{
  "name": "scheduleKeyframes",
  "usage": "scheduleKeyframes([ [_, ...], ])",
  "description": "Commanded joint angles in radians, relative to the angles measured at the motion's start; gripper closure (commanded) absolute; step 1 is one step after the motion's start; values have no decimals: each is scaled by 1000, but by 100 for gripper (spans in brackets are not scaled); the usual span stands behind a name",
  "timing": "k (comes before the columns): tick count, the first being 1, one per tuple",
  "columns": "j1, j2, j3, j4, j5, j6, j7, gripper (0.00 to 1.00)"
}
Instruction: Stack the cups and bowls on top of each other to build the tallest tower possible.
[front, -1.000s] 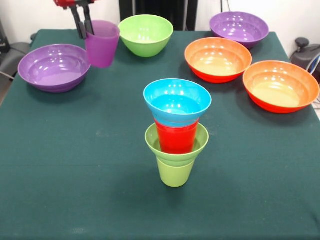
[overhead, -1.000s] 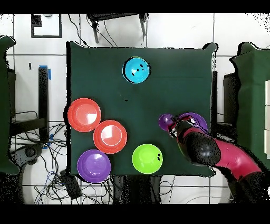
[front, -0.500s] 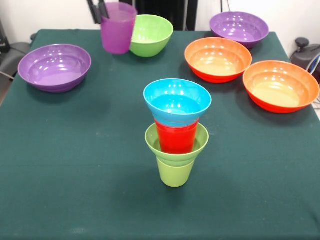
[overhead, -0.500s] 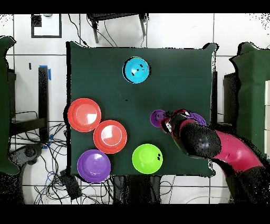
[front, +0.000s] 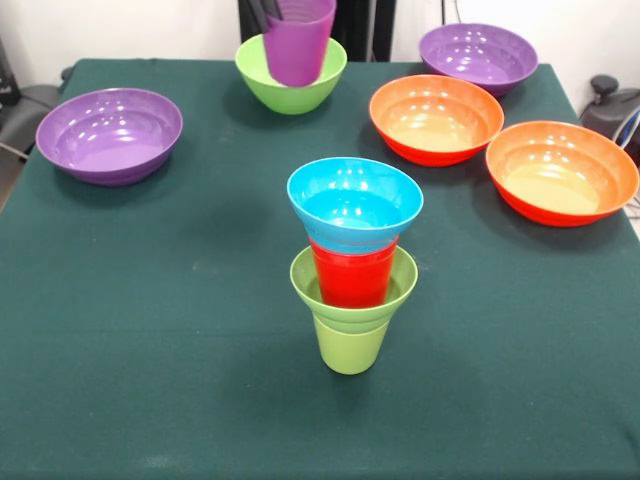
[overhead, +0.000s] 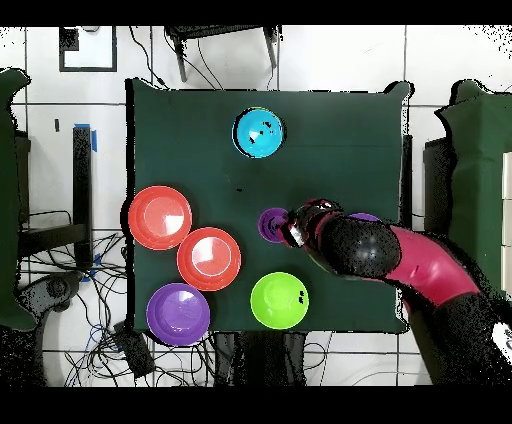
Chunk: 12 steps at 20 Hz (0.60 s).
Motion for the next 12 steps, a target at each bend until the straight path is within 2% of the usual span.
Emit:
scheduleKeyframes([
  [1,79,64,10,-151,43,175,91,100],
  [5,114,119,-30,-263,31,224,90,100],
  [12,145,164,-56,-383,31,296,108,100],
])
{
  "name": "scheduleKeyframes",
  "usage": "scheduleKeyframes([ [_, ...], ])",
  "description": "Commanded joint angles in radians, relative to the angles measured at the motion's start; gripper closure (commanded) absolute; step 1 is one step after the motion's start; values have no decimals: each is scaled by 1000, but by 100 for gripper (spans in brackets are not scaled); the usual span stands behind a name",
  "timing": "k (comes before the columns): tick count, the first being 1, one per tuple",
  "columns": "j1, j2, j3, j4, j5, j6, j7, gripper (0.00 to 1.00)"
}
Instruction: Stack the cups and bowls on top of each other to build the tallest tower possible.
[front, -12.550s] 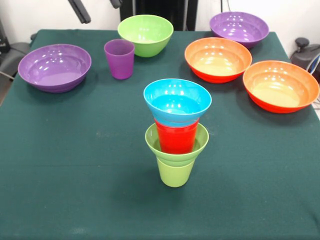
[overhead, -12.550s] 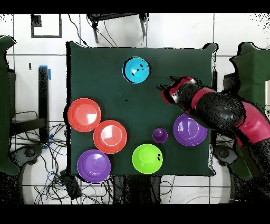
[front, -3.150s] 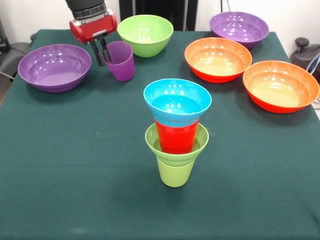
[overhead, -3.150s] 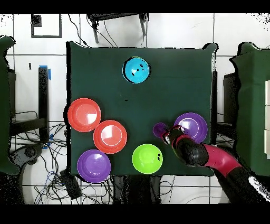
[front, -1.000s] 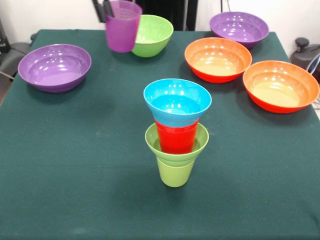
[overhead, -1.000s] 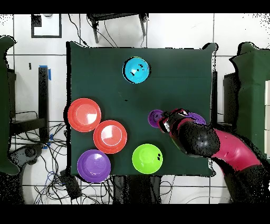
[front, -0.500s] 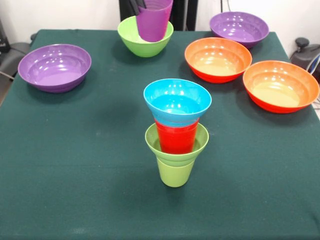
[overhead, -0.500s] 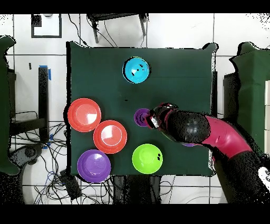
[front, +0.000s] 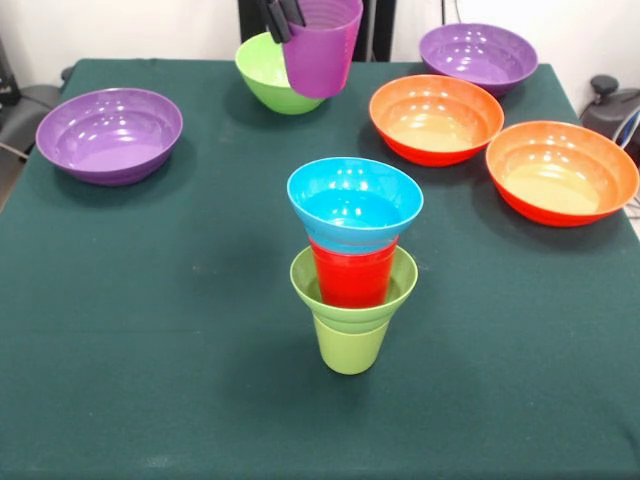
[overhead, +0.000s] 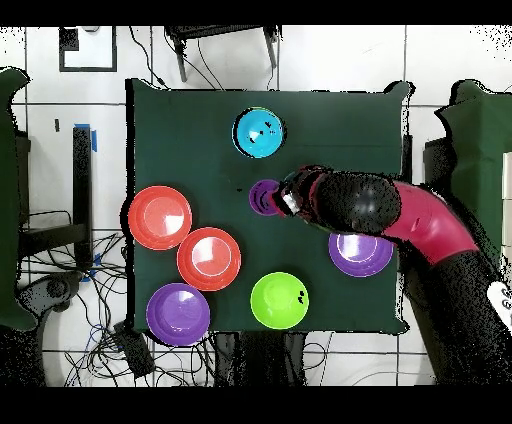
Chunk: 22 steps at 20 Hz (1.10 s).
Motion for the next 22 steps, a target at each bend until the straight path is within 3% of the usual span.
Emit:
scheduleKeyframes([
  [1,62,102,-53,-187,14,153,113,100],
  [12,126,150,-89,-362,11,273,145,100],
  [22,165,151,-101,-423,24,334,181,100],
])
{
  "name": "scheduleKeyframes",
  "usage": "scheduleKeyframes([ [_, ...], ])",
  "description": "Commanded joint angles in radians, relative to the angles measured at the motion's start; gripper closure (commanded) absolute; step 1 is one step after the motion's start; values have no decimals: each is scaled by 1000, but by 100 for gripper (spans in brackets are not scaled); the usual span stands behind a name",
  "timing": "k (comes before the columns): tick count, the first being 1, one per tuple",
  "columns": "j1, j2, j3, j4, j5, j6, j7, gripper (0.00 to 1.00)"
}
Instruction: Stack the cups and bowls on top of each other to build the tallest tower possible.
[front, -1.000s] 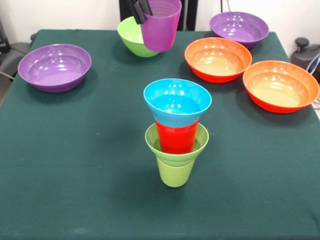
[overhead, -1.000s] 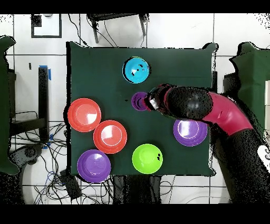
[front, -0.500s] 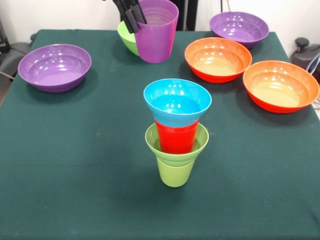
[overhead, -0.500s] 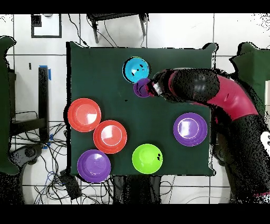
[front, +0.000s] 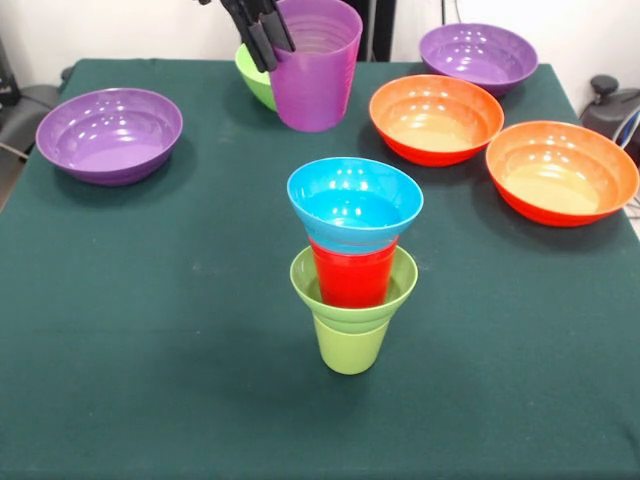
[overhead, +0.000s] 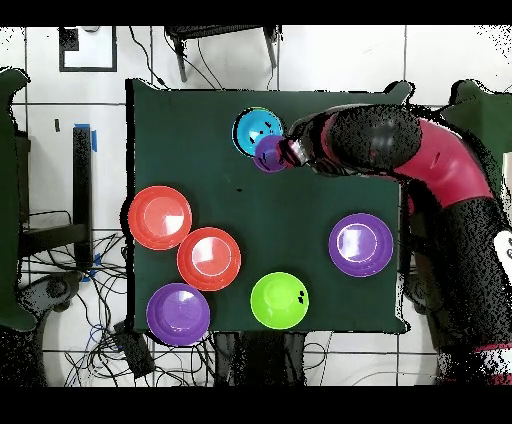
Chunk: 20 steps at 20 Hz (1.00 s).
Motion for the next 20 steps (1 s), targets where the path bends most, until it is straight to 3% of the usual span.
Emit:
scheduleKeyframes([
  [1,70,37,-69,-96,17,129,191,100],
  [20,202,164,-143,-396,33,250,254,100],
])
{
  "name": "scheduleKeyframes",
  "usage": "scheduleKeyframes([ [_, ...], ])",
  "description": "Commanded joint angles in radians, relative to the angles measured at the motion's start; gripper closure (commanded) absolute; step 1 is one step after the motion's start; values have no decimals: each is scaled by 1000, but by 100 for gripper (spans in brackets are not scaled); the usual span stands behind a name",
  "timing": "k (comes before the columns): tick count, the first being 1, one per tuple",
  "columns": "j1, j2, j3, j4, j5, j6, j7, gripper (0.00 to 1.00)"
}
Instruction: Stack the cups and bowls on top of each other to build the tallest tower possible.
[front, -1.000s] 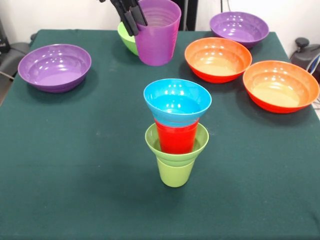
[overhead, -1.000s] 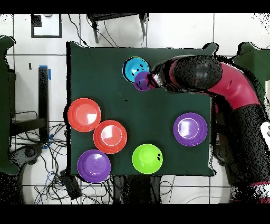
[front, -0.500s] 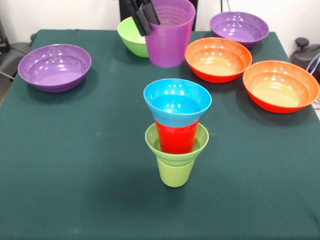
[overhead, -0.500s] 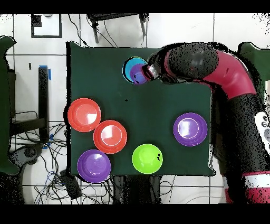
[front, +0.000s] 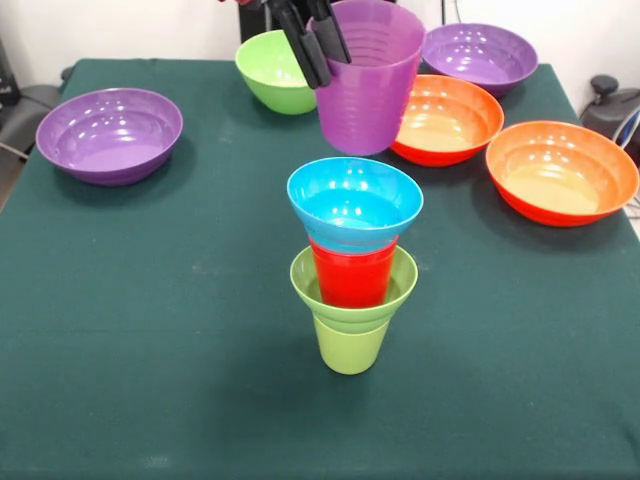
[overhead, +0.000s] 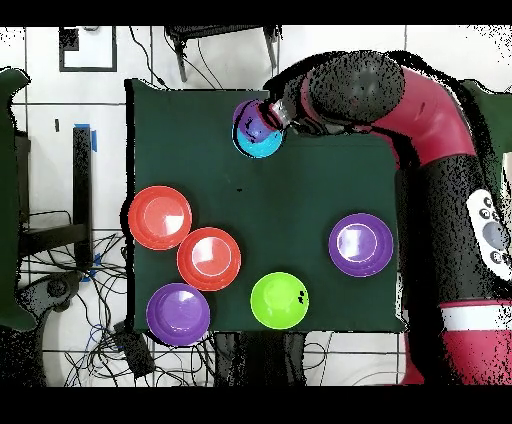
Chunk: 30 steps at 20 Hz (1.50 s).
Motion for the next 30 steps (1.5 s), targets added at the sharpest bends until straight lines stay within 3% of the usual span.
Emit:
scheduleKeyframes([
  [1,60,95,-89,-157,2,140,254,100],
  [5,82,133,-103,-236,-9,174,252,100],
  [14,102,156,-124,-277,3,187,248,100],
  [24,112,150,-136,-249,18,150,252,100],
  [30,117,131,-143,-186,37,88,266,100],
])
